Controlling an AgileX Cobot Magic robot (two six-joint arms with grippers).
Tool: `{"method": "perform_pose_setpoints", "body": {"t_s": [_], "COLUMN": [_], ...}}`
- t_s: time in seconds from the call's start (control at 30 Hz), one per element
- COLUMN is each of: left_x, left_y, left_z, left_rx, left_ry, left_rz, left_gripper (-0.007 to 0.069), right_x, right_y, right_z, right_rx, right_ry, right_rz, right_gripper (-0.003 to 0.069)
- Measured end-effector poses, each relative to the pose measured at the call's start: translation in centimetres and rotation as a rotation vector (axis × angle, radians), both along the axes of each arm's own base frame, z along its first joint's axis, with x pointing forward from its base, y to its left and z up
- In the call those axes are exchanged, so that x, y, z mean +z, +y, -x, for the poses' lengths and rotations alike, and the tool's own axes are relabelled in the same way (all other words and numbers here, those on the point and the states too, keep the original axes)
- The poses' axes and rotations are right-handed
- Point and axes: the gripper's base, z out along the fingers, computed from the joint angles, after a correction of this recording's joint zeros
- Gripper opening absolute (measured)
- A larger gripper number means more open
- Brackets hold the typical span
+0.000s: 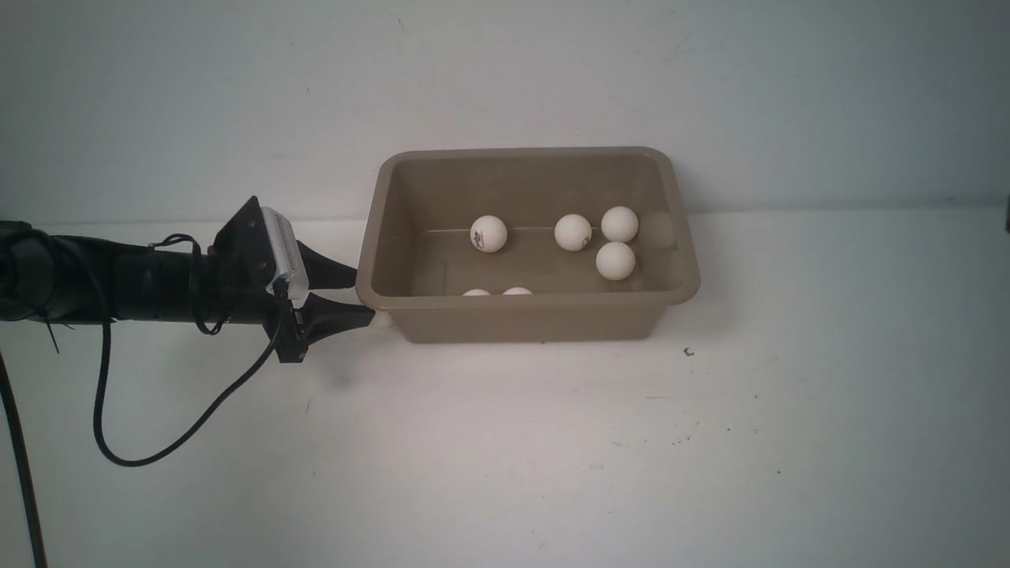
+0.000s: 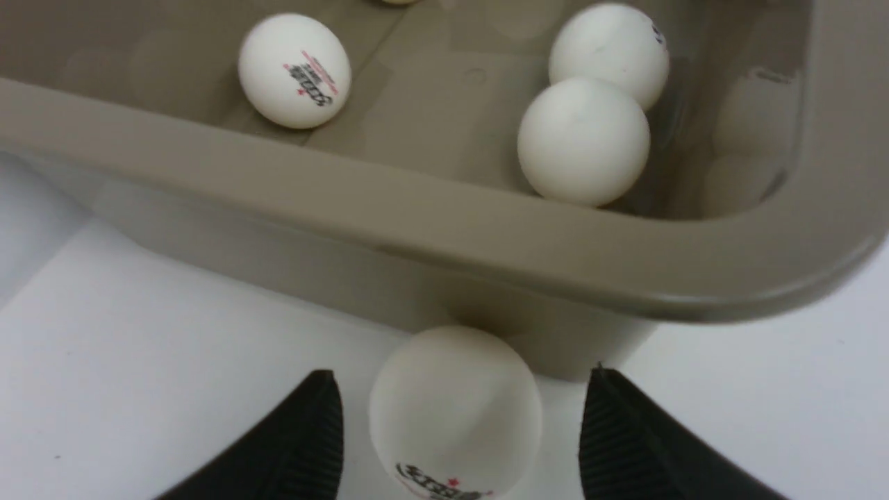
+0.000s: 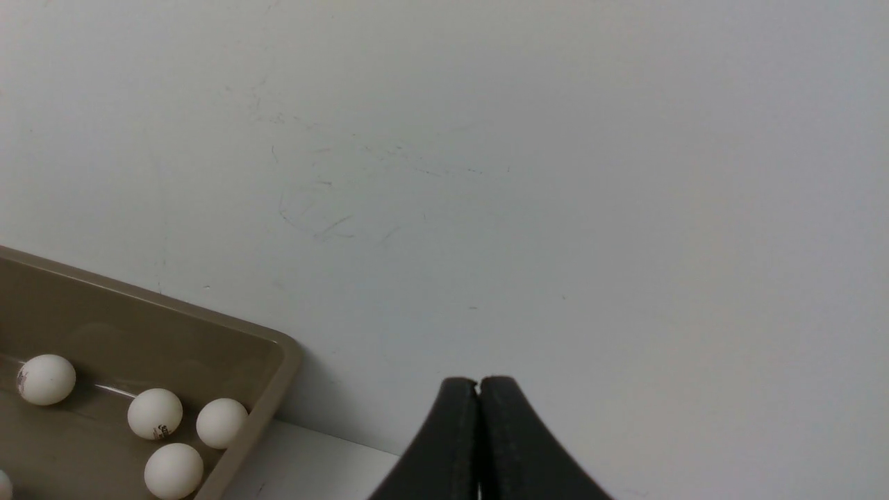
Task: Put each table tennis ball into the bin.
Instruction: Use the left arm to clamp the table tennis ball closest to it
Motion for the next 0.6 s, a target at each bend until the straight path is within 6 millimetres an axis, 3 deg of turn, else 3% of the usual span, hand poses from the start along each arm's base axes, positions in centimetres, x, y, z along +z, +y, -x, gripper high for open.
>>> {"method": "perform_pose_setpoints", "body": {"t_s": [0.3,0.6], "left_x": [-1.1,-1.9], "left_y": [-0.7,-2.7], "left_z": [-0.1,-1.8], "left_rx": [-0.006,-0.003], "left_ry": [0.023,0.024], "left_rz": [0.012,-0.017], "left_gripper": [0.0415,0.0414], "right_x": [0.0,0.0], "right_y": [0.0,0.0], "right_z": [0.0,0.0], "right_rx": [-0.001,-0.001], "right_ry": [0.001,0.001], "right_rz": [-0.017,-0.017], "right_gripper": [-0.0018,-0.0018]}}
